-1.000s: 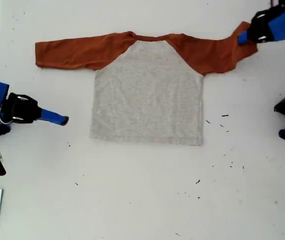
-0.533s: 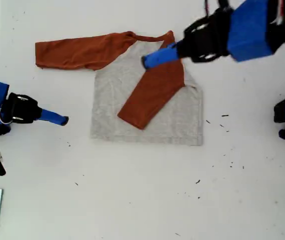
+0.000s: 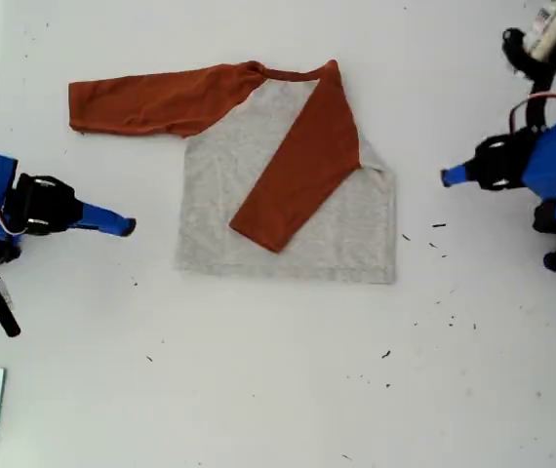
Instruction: Fold t shirt
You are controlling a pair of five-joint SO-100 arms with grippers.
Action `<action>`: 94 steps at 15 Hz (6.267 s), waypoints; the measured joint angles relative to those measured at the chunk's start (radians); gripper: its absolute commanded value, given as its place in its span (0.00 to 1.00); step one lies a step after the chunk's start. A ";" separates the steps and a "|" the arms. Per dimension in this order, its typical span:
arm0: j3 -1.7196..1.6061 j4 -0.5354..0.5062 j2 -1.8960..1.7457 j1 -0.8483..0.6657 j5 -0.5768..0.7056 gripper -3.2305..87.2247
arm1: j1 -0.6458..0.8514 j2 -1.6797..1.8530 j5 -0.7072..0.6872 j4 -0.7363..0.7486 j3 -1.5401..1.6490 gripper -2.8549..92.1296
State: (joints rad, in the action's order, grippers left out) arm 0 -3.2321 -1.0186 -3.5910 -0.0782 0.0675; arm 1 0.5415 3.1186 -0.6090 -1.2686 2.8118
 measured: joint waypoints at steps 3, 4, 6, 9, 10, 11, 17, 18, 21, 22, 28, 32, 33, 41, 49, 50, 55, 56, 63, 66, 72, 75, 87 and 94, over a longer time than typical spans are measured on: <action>0.161 0.002 0.241 -0.003 -0.201 0.03 | 0.000 0.032 0.005 0.018 0.132 0.07; 0.328 -0.072 0.433 -0.029 -0.225 0.03 | -0.002 0.046 0.003 0.032 0.144 0.07; 0.801 -0.356 0.870 -0.209 -0.227 0.03 | -0.006 0.040 -0.006 0.051 0.150 0.07; 1.149 -0.534 1.213 -0.595 0.003 0.21 | -0.015 0.044 -0.017 0.067 0.166 0.07; 1.152 -0.532 1.229 -0.699 0.058 0.33 | -0.023 0.046 -0.017 0.071 0.173 0.07; 1.141 -0.518 1.227 -0.773 0.080 0.35 | -0.025 0.049 -0.017 0.074 0.179 0.07; 0.769 -0.287 1.273 -0.948 -0.002 0.36 | -0.031 0.067 -0.035 0.087 0.198 0.07; 0.706 -0.241 1.267 -0.965 -0.023 0.36 | -0.032 0.067 -0.041 0.087 0.198 0.07; 0.658 -0.143 1.345 -1.026 -0.041 0.21 | -0.040 0.067 -0.041 0.089 0.199 0.07; 0.641 -0.075 1.393 -1.055 -0.032 0.15 | -0.040 0.067 -0.041 0.089 0.199 0.07; 0.716 0.032 1.493 -1.121 0.074 0.03 | -0.055 0.133 -0.040 0.084 0.206 0.07; 1.124 -0.141 1.557 -0.712 -0.123 0.03 | -0.060 0.144 -0.028 0.071 0.207 0.07; 1.313 -0.190 1.689 -0.578 -0.153 0.03 | -0.060 0.144 -0.028 0.071 0.207 0.07; 2.279 -0.219 2.163 -0.173 0.356 0.19 | -0.060 0.144 -0.023 0.071 0.209 0.07; 0.761 0.129 1.154 -0.388 0.209 0.03 | -0.060 0.144 -0.021 0.071 0.210 0.07; 0.565 0.138 1.025 -0.393 0.167 0.03 | -0.060 0.144 -0.021 0.071 0.210 0.07; 0.061 0.114 0.367 -0.400 0.083 0.03 | -0.060 0.144 0.002 0.071 0.210 0.06; 0.049 0.095 0.291 -0.400 0.067 0.03 | -0.060 0.138 0.014 0.071 0.210 0.06; 1.046 -0.344 1.203 -0.129 -0.018 0.33 | -0.169 -0.758 0.049 -0.245 -0.813 0.43; 1.289 -0.304 1.539 -0.021 -0.015 0.34 | -0.264 -0.943 0.114 -0.278 -0.968 0.42; 1.183 -0.018 1.867 0.055 -0.031 0.31 | -0.445 -1.197 0.314 -0.035 -0.811 0.35; 1.154 0.078 1.930 0.020 -0.031 0.23 | -0.479 -1.315 0.371 0.094 -0.769 0.24; 1.253 0.135 1.858 0.178 -0.032 0.03 | -0.632 -1.023 0.367 0.092 -0.775 0.06; 1.183 0.133 1.606 0.179 -0.046 0.03 | -0.523 -0.862 0.210 0.173 -0.767 0.07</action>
State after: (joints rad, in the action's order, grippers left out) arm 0 -2.0494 -0.8851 -1.9850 0.1012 0.0215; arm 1 0.0184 2.2565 -0.3988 -1.0953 2.0448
